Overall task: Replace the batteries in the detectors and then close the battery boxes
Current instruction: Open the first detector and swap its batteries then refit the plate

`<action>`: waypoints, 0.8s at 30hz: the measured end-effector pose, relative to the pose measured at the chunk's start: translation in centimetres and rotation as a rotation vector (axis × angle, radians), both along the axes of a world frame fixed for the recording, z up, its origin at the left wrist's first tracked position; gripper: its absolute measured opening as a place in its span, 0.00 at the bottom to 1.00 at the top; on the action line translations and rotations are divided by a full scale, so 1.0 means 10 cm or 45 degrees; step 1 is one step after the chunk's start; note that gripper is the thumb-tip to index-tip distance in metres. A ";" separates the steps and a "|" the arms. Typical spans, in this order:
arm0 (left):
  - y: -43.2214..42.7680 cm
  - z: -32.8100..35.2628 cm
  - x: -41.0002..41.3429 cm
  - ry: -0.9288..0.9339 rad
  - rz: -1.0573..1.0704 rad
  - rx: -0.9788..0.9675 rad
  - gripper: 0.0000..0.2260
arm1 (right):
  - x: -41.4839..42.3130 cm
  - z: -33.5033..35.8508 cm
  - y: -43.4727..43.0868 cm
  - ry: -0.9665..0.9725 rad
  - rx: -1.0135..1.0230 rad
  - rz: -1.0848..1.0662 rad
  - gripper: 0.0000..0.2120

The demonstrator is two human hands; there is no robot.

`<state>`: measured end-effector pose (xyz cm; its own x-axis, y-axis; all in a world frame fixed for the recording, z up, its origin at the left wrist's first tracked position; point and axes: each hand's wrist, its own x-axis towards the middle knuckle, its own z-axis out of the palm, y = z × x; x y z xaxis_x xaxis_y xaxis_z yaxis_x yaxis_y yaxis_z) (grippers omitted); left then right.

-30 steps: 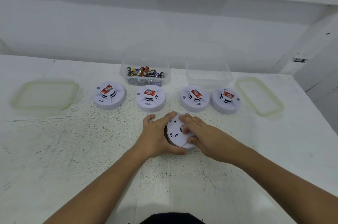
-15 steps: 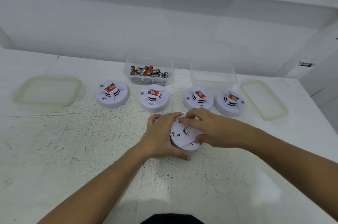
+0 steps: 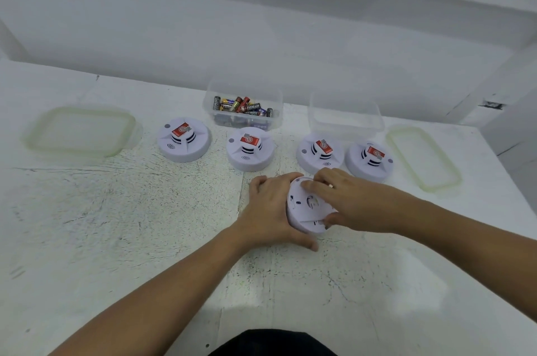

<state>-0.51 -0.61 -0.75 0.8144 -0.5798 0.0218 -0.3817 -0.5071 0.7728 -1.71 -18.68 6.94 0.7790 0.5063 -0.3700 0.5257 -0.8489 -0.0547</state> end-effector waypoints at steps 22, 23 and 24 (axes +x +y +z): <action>-0.09 -0.04 0.13 0.045 -0.017 -0.011 0.35 | 0.13 -0.07 0.07 0.110 0.037 -0.004 0.40; -0.09 -0.04 0.13 0.051 -0.021 -0.013 0.35 | 0.14 -0.07 0.07 0.115 0.042 0.004 0.41; -0.09 -0.04 0.14 0.056 -0.023 -0.013 0.35 | 0.14 -0.07 0.07 0.117 0.043 0.015 0.41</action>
